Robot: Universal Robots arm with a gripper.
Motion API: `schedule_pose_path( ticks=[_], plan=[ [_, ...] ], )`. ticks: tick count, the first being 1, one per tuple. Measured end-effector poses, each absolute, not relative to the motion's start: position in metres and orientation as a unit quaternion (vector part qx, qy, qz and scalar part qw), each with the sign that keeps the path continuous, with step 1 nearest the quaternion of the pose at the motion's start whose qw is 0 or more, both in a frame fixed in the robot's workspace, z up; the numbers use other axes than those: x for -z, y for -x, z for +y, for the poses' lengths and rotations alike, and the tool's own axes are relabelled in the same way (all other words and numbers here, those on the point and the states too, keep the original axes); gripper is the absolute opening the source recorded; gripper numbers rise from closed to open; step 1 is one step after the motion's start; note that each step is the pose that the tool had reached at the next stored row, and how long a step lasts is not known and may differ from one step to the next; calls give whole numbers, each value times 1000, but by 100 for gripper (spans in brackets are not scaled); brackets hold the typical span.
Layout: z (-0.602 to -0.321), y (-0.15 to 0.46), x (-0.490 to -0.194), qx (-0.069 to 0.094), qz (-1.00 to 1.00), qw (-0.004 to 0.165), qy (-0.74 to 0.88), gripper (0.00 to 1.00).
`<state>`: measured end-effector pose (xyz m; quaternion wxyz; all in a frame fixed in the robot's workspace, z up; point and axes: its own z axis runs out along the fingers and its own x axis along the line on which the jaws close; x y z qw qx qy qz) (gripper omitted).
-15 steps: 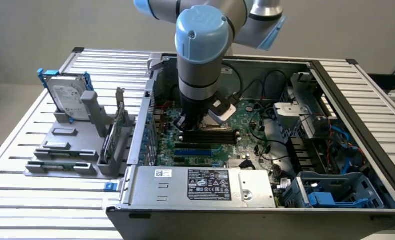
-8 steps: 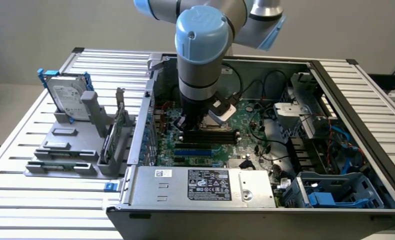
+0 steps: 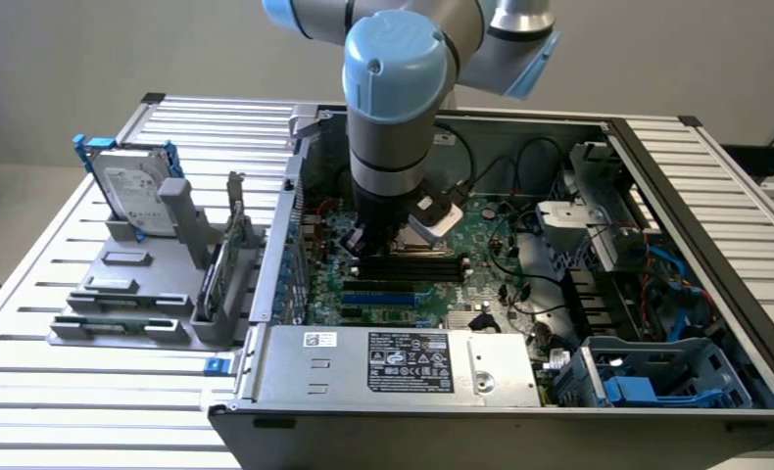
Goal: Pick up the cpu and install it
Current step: 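Install the first cpu locking lever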
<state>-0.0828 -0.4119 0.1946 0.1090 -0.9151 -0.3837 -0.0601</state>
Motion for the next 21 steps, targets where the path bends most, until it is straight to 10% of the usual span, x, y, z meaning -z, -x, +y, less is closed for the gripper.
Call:
schedule_pose_path(
  ticks=[21],
  plan=[
    [-381, 87, -224, 53, -408, 101, 906, 11]
  ],
)
